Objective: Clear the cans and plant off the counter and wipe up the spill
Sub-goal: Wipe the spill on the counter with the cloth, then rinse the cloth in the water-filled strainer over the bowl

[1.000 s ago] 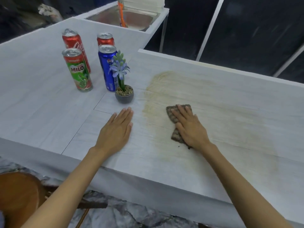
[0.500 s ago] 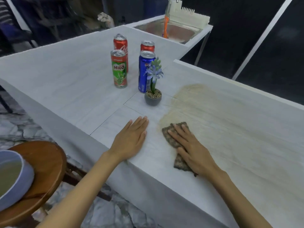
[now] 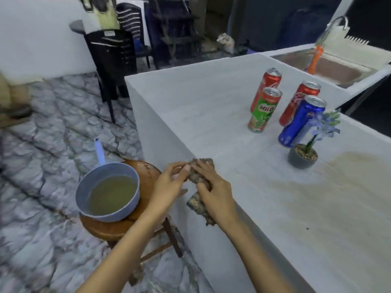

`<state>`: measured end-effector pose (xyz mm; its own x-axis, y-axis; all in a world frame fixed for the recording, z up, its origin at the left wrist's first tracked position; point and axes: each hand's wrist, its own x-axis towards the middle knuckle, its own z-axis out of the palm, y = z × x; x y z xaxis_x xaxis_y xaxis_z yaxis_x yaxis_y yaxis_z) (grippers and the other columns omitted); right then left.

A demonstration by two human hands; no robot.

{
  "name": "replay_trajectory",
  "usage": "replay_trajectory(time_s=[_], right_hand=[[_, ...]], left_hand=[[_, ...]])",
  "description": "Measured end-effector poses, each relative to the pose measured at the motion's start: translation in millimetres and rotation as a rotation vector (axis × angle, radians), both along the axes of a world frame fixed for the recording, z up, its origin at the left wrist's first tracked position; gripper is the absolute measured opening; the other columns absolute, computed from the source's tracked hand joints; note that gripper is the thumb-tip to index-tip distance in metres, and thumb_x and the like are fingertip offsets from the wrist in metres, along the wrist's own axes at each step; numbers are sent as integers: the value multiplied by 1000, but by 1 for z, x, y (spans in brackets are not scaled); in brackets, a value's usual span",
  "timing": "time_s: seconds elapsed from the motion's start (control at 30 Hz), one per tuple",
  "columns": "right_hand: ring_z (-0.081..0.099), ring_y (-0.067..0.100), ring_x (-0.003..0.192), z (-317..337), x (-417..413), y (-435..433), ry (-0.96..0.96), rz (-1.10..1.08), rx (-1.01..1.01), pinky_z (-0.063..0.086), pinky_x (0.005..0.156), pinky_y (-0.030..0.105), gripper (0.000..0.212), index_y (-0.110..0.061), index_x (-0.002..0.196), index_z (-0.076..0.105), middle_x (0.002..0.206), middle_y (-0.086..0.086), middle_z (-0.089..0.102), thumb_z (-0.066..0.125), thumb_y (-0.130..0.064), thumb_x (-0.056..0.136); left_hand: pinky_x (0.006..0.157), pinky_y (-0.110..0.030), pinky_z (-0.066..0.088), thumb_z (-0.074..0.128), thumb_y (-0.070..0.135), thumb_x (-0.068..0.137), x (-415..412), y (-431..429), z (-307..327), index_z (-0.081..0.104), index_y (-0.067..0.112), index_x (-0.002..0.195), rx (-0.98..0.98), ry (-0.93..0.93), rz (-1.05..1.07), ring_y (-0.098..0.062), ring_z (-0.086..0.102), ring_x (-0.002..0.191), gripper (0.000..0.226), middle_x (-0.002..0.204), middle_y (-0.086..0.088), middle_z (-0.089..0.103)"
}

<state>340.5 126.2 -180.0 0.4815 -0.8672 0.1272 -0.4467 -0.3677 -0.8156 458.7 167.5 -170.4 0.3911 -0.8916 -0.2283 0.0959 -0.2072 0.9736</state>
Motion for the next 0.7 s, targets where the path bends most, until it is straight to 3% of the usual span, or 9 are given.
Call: replay_trajectory(time_s=[0.07,0.17,0.23,0.33,0.4,0.47,0.57,0.63,0.7], right_hand=[[30,-4,133,-2,48,7,23,76,-10,17,108,4,54,-24,133,52,139,-18,42,50,-2,83],[40,6,134,-15,113,19,17,144,71,28,114,19,57,-21,134,50,144,-8,45,52,-6,79],[37,7,136,-25,146,23,-12,145,113,28,115,24,59,-20,134,47,147,-7,40,55,-14,75],[23,1,137,-42,181,22,-31,212,201,18,113,18,66,-27,135,38,147,-14,25,67,-14,77],[28,3,133,-52,198,17,-108,231,393,23,113,23,73,-34,133,33,144,-14,28,75,-17,76],[41,8,125,-63,212,7,-173,185,693,37,107,28,71,-30,136,31,142,-6,39,73,-22,79],[56,17,111,-83,231,-3,24,148,942,48,91,29,56,-15,136,40,130,4,56,65,-24,86],[58,24,112,-90,244,-7,178,119,902,47,99,38,50,-8,132,48,126,10,60,64,-19,86],[55,28,117,-93,254,-6,358,126,790,44,101,34,46,-5,131,47,130,12,57,59,-16,88]], left_hand=[[62,-25,56,56,28,88,39,10,0,57,20,103,38,263,66,-10,65,81,17,95,1,68],[47,-19,51,55,20,89,95,19,-12,61,13,101,79,378,120,-7,66,60,15,81,-1,70],[49,-20,54,55,13,89,132,22,-27,59,8,111,133,397,220,-13,66,66,23,93,-10,67],[49,-23,56,53,5,88,180,30,-50,58,4,109,203,446,284,-18,67,68,21,99,-15,65],[49,-25,56,51,3,88,203,35,-65,58,8,93,249,486,283,-15,67,59,10,87,-11,64],[62,-34,54,49,2,89,219,37,-80,56,10,88,312,540,297,-19,64,70,10,86,-9,62],[70,-38,49,47,1,90,234,34,-105,51,7,101,408,606,364,-22,57,78,14,89,-8,58],[67,-38,49,46,0,90,237,30,-119,47,6,111,450,622,404,-23,56,77,22,88,-9,56],[68,-40,48,50,0,88,235,26,-130,47,7,115,479,628,415,-23,54,77,28,85,-9,56]])
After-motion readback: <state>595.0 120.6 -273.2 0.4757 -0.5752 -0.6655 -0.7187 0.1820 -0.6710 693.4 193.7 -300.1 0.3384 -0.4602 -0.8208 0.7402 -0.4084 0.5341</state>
